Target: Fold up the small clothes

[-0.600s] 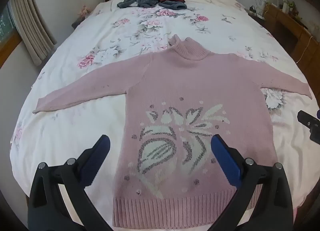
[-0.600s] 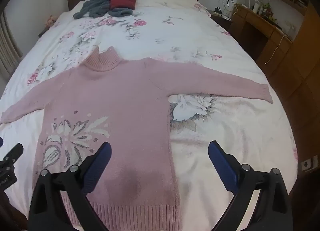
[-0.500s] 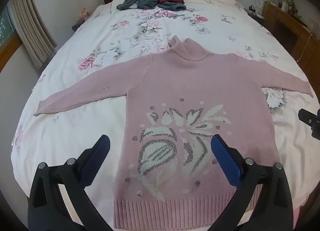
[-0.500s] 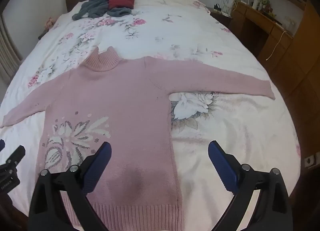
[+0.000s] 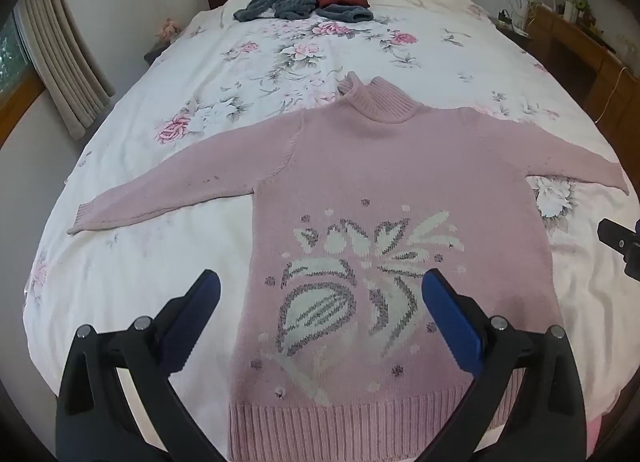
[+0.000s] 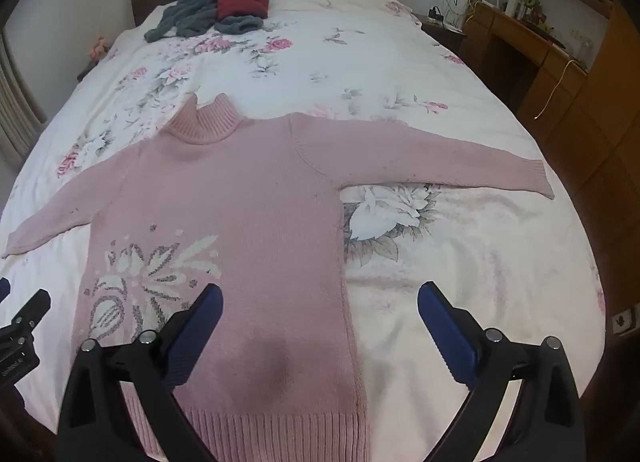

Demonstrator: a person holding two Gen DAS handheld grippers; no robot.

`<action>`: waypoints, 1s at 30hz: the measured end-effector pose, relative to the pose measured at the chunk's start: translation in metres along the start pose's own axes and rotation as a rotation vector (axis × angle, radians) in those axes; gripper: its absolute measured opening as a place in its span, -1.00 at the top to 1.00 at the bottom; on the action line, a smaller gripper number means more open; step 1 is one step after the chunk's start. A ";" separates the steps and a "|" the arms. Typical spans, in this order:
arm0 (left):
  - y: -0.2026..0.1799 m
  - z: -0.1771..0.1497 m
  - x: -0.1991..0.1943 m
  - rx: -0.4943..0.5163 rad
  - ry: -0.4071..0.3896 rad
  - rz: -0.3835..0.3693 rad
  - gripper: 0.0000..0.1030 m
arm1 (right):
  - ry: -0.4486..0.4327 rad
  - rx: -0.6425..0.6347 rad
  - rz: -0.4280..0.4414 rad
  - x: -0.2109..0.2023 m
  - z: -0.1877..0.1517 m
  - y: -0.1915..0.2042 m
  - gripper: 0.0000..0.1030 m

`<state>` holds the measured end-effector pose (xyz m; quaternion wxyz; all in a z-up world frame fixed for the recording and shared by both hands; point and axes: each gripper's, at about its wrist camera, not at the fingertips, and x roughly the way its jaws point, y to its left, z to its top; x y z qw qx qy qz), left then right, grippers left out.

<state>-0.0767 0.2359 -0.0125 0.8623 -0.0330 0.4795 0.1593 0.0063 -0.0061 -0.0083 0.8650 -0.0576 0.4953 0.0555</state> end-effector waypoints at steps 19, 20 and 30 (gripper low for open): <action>0.004 -0.001 0.003 0.004 0.006 0.012 -0.94 | -0.004 0.007 0.011 0.003 0.004 0.002 -0.91; 0.005 -0.001 0.003 0.004 0.008 0.012 -0.94 | -0.004 0.006 0.010 0.003 0.004 0.002 -0.91; 0.006 -0.003 0.005 0.006 0.016 0.016 -0.94 | -0.005 0.010 0.011 0.005 0.002 0.001 -0.91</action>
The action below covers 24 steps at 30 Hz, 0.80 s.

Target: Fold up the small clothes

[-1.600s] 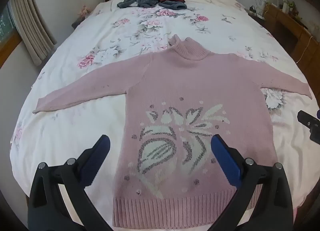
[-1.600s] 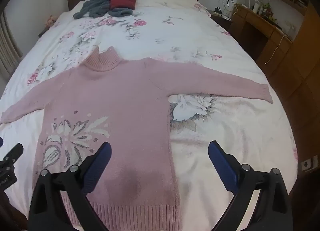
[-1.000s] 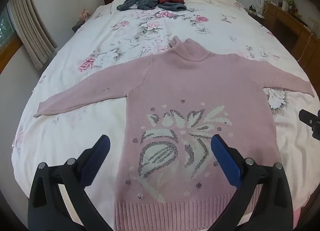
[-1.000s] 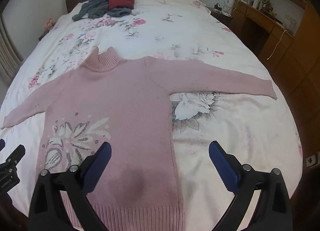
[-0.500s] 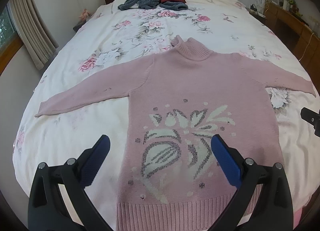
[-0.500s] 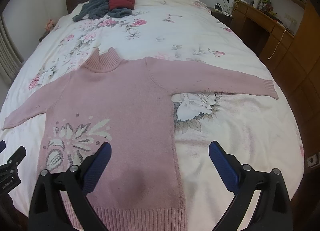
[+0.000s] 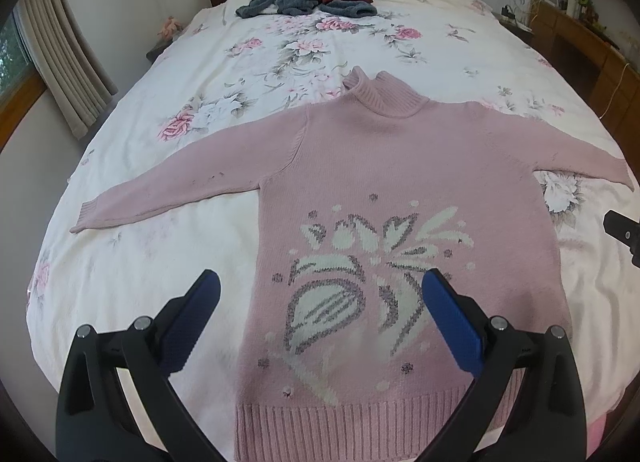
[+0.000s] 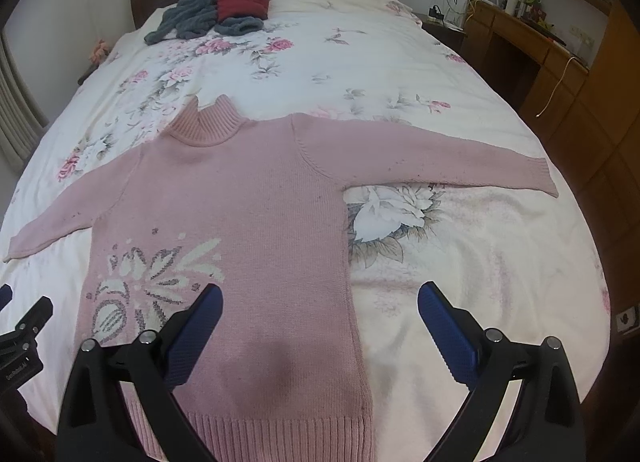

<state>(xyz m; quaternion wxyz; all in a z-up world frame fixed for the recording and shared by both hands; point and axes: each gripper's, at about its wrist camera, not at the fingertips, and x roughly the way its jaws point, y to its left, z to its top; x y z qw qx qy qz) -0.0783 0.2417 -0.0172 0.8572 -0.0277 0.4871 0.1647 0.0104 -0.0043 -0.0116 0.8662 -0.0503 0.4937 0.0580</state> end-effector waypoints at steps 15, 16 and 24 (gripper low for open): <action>-0.001 -0.002 0.002 0.003 0.008 0.002 -0.94 | 0.006 0.005 0.003 0.004 -0.002 -0.003 -0.91; -0.001 -0.002 0.002 0.002 0.008 0.002 -0.94 | 0.006 0.005 0.003 0.004 -0.002 -0.003 -0.91; -0.001 -0.003 0.002 0.005 0.009 0.001 -0.94 | 0.003 0.006 0.004 0.003 -0.001 -0.005 -0.91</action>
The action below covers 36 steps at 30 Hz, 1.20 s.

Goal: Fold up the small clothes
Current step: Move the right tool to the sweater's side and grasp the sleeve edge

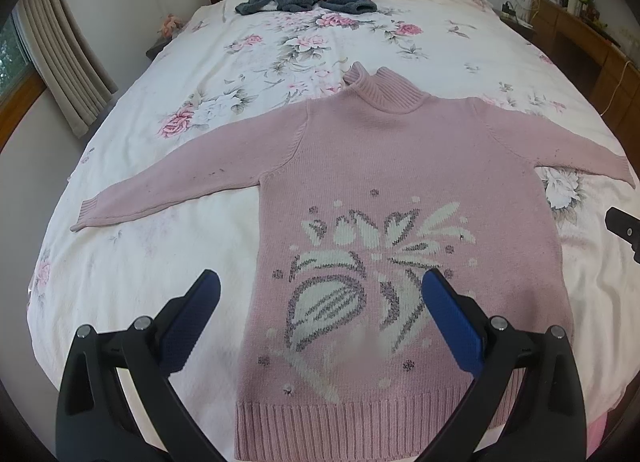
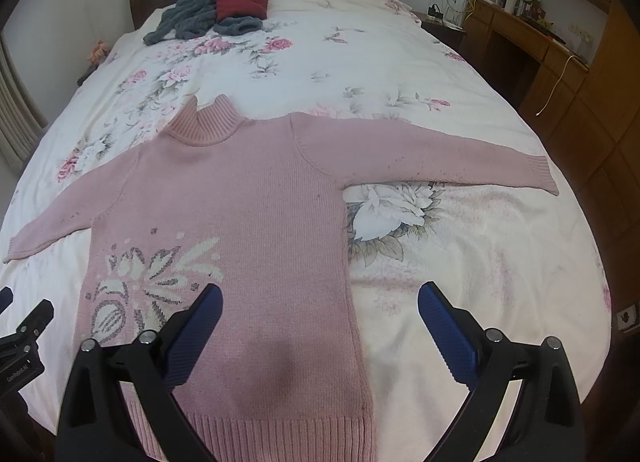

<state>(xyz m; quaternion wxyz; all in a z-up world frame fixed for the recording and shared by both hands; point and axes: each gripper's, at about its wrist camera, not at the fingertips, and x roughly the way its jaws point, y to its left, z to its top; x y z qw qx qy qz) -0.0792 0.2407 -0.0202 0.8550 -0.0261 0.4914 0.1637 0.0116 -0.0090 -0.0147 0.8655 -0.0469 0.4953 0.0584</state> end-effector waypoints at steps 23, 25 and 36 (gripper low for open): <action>0.001 -0.002 0.003 0.005 0.006 0.003 -0.94 | -0.004 0.003 0.002 -0.001 0.002 -0.001 -0.92; -0.003 0.001 0.007 0.010 0.011 0.001 -0.94 | -0.007 0.004 0.003 0.000 0.004 -0.004 -0.92; -0.062 0.053 0.049 0.055 0.021 -0.044 -0.94 | -0.021 0.119 -0.047 0.044 0.059 -0.124 -0.92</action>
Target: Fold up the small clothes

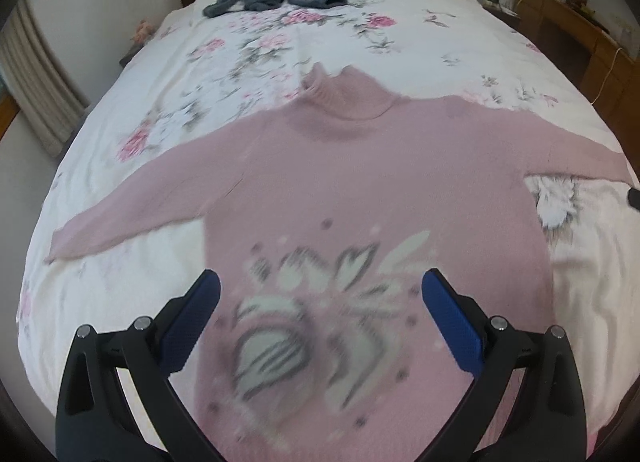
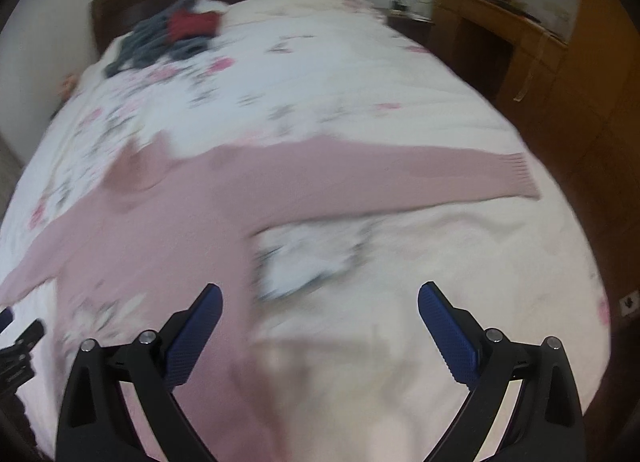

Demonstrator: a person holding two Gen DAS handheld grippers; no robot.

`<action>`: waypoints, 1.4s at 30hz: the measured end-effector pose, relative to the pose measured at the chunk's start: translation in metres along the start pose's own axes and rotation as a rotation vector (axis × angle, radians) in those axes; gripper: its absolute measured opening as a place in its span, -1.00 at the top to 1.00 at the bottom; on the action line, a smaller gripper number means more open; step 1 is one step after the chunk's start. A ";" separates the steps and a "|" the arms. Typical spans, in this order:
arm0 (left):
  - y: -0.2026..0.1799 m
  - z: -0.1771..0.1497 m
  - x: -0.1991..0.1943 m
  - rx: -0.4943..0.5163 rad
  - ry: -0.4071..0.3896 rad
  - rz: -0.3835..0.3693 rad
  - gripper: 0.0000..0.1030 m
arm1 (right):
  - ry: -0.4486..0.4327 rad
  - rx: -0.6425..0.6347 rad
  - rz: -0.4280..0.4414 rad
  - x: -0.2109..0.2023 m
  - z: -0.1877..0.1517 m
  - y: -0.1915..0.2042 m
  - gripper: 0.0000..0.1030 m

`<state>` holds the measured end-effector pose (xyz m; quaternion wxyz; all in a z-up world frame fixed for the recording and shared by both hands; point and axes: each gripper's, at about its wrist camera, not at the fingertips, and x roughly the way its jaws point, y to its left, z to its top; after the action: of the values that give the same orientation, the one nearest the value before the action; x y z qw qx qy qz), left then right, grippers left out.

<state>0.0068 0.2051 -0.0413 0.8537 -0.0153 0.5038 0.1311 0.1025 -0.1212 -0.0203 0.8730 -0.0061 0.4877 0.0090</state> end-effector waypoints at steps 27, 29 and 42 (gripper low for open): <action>-0.113 0.102 0.107 0.019 -0.003 -0.016 -0.94 | 0.273 0.517 -0.038 0.218 0.102 -0.336 -0.55; -0.110 0.101 0.110 0.017 0.000 -0.008 -0.94 | 0.263 0.519 -0.061 0.217 0.102 -0.332 -0.20; -0.081 0.089 0.104 -0.010 0.011 -0.002 -0.94 | 0.100 0.417 0.013 0.166 0.107 -0.295 0.89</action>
<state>0.1500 0.1622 -0.0959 0.8508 -0.0210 0.5079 0.1328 0.2869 -0.4128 -0.1051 0.8299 0.1774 0.5218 -0.0870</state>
